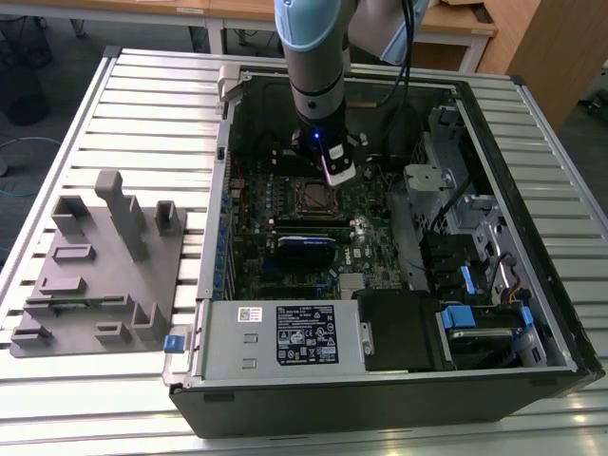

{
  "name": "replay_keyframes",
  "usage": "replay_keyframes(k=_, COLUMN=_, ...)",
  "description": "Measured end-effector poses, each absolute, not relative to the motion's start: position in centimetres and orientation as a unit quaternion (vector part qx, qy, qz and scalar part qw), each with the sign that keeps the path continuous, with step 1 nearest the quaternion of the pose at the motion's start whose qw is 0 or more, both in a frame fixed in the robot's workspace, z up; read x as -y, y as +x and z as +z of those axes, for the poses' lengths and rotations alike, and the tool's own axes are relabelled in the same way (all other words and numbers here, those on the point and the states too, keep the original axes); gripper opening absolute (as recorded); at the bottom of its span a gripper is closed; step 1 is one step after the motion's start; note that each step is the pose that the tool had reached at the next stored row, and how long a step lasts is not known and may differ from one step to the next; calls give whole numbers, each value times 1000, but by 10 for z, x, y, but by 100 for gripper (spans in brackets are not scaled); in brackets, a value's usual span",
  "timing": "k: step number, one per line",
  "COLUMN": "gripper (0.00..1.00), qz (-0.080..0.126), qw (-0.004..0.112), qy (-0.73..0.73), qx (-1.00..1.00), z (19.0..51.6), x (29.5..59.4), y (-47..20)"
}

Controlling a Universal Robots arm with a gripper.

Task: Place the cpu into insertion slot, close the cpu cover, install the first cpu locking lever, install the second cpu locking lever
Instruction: 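Install the first cpu locking lever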

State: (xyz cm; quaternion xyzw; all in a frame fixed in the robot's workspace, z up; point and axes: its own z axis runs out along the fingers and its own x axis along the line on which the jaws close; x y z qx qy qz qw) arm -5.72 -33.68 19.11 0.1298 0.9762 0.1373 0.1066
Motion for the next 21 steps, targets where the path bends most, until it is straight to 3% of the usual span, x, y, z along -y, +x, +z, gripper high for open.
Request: replay_keyframes(k=21, gripper=10, qz=152, qw=106, qy=131, qx=-974, z=190, x=339, y=-58)
